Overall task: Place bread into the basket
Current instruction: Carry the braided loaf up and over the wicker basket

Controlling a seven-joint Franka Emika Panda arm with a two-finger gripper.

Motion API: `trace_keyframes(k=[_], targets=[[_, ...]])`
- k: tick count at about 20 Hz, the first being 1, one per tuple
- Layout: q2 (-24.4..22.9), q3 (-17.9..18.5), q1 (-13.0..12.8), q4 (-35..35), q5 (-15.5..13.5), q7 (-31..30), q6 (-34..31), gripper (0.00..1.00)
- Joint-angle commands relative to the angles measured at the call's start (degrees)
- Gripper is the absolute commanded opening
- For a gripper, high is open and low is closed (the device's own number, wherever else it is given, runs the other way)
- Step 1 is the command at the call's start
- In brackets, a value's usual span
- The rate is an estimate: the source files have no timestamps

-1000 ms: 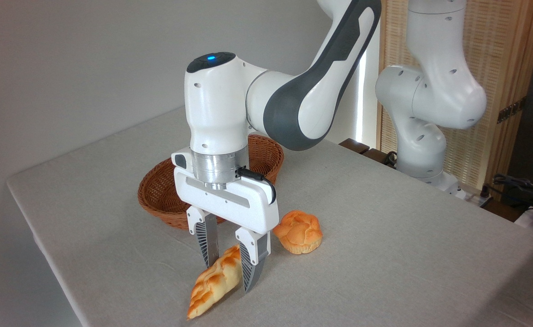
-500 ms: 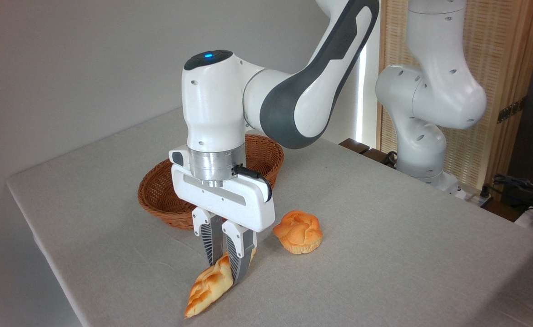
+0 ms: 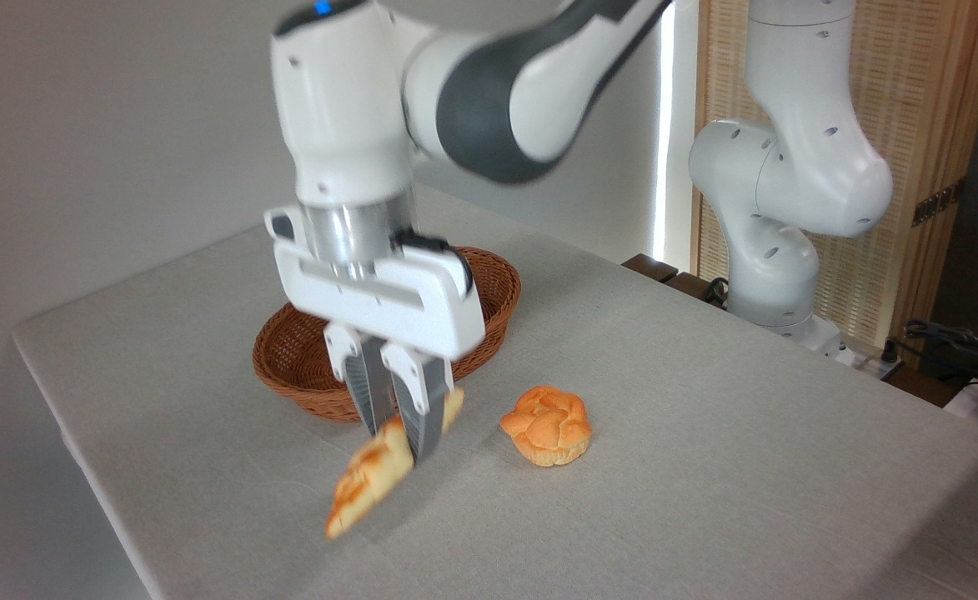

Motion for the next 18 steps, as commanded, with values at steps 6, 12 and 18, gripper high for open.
trace_keyframes(k=[6,12,18], targets=[[0.24,-2.03,0.05,16.55,-6.9,3.9,-23.87,0.39],[0.32,-12.13,-0.03,15.16,-8.22,0.3,-25.29,0.44],[3.31,-20.05,-0.21,8.58,-8.83,-2.16,-14.77,0.79]])
